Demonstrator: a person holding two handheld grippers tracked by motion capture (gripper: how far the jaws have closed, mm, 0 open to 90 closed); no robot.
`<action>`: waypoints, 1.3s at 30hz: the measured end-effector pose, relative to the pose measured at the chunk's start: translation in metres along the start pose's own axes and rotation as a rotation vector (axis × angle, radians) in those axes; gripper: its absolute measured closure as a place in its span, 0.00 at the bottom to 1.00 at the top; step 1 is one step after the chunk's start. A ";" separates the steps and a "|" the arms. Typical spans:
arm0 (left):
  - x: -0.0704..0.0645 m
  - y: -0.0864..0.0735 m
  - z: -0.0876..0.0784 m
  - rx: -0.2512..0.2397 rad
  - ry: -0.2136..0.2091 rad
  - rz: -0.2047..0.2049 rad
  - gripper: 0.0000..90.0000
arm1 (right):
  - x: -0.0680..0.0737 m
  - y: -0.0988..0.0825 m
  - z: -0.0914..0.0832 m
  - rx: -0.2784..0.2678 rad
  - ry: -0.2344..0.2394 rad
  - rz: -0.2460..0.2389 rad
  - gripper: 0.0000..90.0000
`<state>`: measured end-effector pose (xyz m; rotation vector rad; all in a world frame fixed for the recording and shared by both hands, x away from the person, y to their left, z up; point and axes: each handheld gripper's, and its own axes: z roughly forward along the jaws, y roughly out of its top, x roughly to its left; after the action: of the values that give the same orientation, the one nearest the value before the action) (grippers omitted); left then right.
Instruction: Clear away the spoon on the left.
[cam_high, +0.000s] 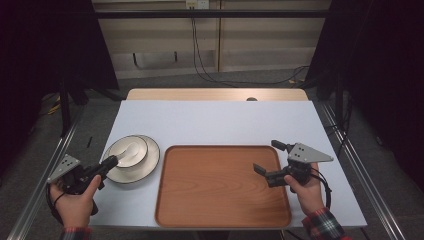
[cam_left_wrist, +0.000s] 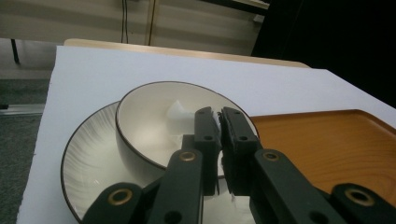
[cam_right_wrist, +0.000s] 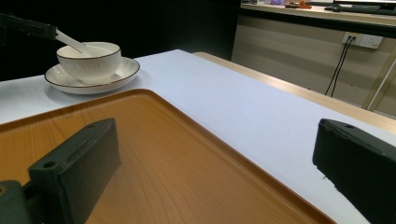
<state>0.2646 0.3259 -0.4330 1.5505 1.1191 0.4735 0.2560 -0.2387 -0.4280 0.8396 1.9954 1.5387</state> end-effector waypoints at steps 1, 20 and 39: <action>0.000 0.001 0.002 -0.006 0.006 0.005 0.95 | 0.000 0.000 -0.001 0.001 -0.002 0.003 0.00; -0.001 0.021 0.025 -0.075 0.043 0.014 0.95 | -0.001 -0.001 -0.004 -0.002 -0.007 0.010 0.00; -0.001 0.030 0.045 -0.108 0.054 0.034 0.94 | -0.001 -0.002 -0.003 0.001 -0.008 0.012 0.00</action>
<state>0.3112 0.3032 -0.4193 1.4722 1.0916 0.5923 0.2540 -0.2417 -0.4292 0.8581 1.9892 1.5380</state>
